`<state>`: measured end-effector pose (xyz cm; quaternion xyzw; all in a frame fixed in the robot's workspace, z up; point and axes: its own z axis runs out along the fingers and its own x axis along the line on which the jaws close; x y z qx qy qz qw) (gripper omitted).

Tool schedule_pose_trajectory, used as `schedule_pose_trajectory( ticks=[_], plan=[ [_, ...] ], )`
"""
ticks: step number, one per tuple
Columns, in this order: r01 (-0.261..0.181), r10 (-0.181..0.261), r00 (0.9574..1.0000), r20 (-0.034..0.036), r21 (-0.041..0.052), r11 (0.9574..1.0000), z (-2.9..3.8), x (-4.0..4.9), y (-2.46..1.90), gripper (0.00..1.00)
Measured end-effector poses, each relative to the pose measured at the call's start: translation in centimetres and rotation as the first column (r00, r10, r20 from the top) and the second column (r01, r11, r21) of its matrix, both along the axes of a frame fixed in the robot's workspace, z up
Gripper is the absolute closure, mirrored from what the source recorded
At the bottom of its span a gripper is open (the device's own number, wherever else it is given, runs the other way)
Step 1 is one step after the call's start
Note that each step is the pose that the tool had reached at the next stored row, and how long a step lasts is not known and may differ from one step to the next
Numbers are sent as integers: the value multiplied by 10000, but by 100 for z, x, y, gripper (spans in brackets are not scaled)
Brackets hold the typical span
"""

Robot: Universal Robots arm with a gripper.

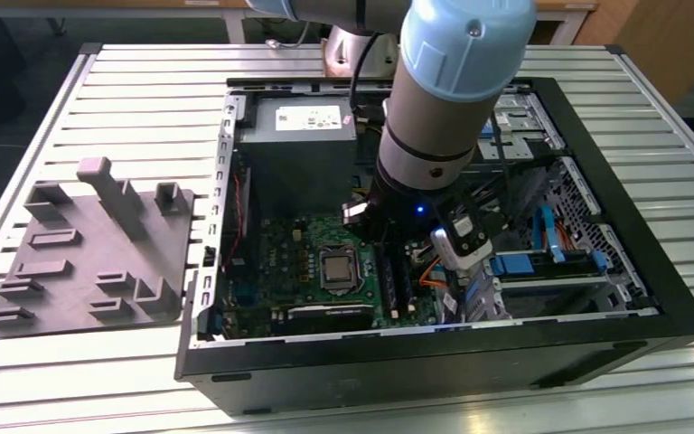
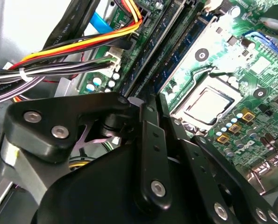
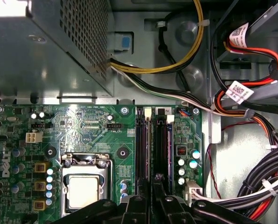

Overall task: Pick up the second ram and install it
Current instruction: 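Insert the second ram into the second slot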

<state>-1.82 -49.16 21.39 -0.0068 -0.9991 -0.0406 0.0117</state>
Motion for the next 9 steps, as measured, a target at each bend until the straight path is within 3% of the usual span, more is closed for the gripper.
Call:
schedule_pose_trajectory(
  ticks=[4,9],
  plan=[
    [0,0,10000,-1,-3,10000,14,0,1,81],
    [1,-1,10000,0,-1,10000,140,0,0,81]
  ],
)
